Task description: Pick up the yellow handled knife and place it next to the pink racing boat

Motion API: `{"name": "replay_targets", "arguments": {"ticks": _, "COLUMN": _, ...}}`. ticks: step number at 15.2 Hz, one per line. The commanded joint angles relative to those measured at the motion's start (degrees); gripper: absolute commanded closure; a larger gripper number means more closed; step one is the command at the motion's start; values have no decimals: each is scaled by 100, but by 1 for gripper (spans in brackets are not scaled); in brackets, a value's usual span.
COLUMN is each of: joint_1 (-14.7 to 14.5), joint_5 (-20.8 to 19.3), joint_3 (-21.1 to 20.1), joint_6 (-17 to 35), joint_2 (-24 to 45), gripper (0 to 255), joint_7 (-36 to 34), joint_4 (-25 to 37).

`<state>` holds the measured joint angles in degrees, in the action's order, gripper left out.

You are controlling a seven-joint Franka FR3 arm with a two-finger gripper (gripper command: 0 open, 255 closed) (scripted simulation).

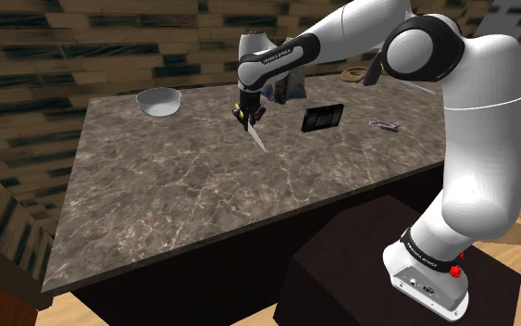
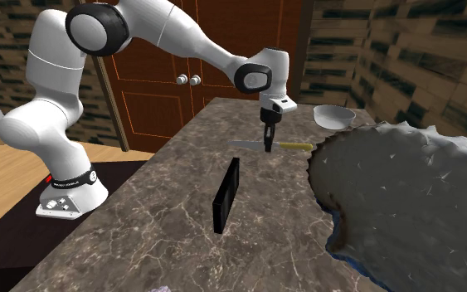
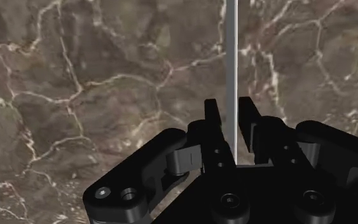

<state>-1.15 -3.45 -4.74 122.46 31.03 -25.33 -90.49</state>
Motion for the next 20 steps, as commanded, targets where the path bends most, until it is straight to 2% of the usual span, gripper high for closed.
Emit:
{"name": "replay_targets", "arguments": {"ticks": 1, "joint_1": 0, "joint_5": 0, "joint_3": 0, "joint_6": 0, "joint_2": 0, "gripper": 255, "joint_7": 0, "joint_4": 0}}
{"name": "replay_targets", "arguments": {"ticks": 7, "joint_1": 0, "joint_5": 0, "joint_3": 0, "joint_6": 1, "joint_2": 0, "gripper": 255, "joint_7": 0, "joint_4": 0}}
{"name": "replay_targets", "arguments": {"ticks": 20, "joint_1": 6, "joint_5": 42, "joint_3": -23, "joint_6": -822, "joint_2": -360, "gripper": 255, "joint_7": 33, "joint_4": 464}}
